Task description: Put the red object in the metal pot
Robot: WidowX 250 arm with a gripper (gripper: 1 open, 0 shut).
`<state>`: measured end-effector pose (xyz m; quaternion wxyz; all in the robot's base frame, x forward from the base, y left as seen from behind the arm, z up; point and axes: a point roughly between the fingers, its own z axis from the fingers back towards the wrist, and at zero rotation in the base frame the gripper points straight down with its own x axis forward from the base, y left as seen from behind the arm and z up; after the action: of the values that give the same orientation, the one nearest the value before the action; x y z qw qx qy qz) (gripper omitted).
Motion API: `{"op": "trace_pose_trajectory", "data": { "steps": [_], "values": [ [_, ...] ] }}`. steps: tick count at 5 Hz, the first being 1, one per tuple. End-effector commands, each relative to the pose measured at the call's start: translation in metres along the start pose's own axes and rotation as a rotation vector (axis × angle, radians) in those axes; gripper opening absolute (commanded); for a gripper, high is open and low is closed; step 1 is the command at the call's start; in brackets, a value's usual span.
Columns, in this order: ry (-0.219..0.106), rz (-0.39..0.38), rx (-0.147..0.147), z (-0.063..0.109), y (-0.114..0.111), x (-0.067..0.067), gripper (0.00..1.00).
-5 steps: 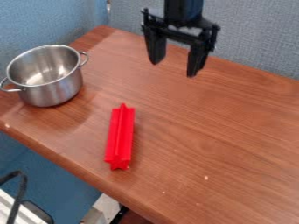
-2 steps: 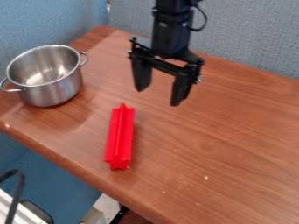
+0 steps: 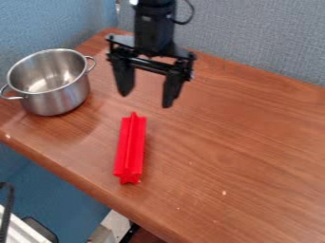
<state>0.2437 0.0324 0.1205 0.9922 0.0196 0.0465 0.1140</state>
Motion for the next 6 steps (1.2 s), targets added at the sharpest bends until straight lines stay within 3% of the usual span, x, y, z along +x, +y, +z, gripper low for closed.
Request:
{"op": "trace_pose_trajectory", "data": {
  "steps": [1, 2, 4, 6],
  "values": [
    [-0.059, 0.006, 0.008, 0.000, 0.010, -0.008, 1.00],
    [-0.074, -0.029, 0.024, -0.017, 0.013, -0.010, 1.00],
    [-0.089, -0.071, 0.029, -0.049, 0.012, -0.002, 1.00],
    [-0.101, -0.096, 0.022, -0.065, 0.024, 0.010, 1.00]
  ]
}}
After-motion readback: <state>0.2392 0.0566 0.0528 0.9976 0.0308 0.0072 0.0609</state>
